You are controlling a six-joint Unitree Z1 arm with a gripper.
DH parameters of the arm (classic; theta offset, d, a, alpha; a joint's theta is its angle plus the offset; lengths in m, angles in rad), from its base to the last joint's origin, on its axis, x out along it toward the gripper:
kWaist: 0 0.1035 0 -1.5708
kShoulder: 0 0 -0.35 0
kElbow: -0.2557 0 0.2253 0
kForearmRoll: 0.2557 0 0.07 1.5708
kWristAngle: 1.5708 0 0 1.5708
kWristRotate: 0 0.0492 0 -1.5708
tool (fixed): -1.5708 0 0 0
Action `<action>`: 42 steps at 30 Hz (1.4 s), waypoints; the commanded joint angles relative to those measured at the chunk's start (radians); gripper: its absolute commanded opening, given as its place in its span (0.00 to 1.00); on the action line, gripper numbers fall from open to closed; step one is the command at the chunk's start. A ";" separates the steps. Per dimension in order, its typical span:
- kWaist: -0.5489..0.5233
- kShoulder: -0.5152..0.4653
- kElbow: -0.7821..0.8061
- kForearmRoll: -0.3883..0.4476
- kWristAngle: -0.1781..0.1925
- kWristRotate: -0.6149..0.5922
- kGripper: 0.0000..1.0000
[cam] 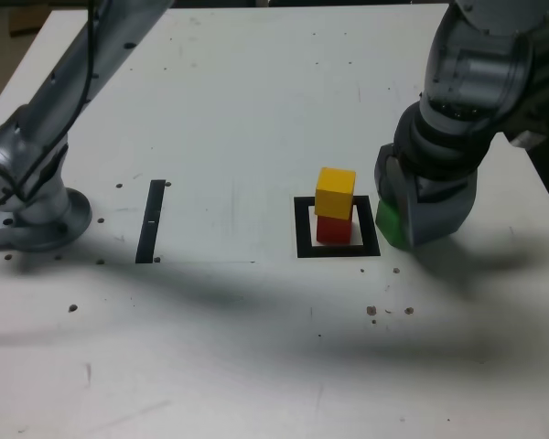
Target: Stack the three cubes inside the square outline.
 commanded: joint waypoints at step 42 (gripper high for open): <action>-0.019 -0.355 0.069 0.190 0.042 -0.003 0.31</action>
